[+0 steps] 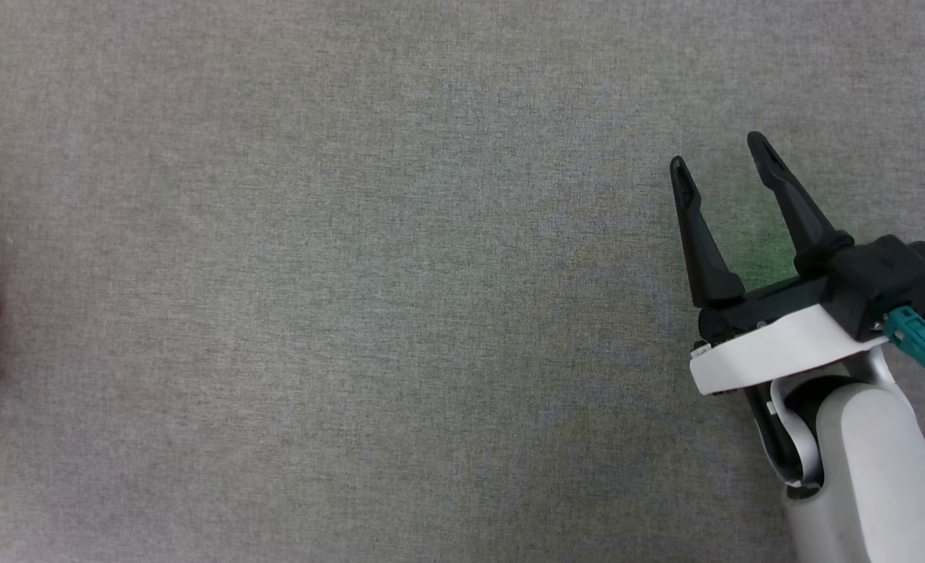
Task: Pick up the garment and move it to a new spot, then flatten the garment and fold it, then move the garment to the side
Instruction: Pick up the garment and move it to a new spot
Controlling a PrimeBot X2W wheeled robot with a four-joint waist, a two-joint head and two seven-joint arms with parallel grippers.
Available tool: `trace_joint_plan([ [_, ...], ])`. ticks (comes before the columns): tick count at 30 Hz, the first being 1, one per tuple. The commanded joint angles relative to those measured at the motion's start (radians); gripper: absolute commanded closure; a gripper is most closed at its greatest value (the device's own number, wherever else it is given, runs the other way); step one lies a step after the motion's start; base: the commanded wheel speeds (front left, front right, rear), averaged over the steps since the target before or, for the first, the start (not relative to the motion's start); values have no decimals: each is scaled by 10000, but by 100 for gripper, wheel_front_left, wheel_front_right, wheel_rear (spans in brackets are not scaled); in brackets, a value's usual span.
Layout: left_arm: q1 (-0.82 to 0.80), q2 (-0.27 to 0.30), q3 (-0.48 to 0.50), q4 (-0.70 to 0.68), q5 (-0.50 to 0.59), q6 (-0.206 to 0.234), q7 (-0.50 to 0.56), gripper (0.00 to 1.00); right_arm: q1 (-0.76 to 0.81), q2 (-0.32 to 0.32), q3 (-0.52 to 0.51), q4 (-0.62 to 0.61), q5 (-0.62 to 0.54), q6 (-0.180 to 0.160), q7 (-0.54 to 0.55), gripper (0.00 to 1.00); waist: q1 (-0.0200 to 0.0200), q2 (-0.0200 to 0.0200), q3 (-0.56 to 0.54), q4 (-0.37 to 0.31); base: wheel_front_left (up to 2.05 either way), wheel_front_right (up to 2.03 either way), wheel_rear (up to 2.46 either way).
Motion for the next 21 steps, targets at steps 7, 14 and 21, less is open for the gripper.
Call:
trace_joint_plan([
  [7,327,-233,-92,189,399,292,-1215,100,-109,28,-116,133,-84,-3,-173,0,-1,0,-393,90,0,0,0],
  [14,-294,-7,-424,-376,1223,300,-3456,100,316,62,-308,275,-75,-3,-263,0,-1,0,-1450,355,0,0,0],
  [21,-1120,44,-1093,-706,2036,112,-5415,100,761,109,-561,442,121,-5,-341,0,-1,0,-2642,470,0,0,0],
])
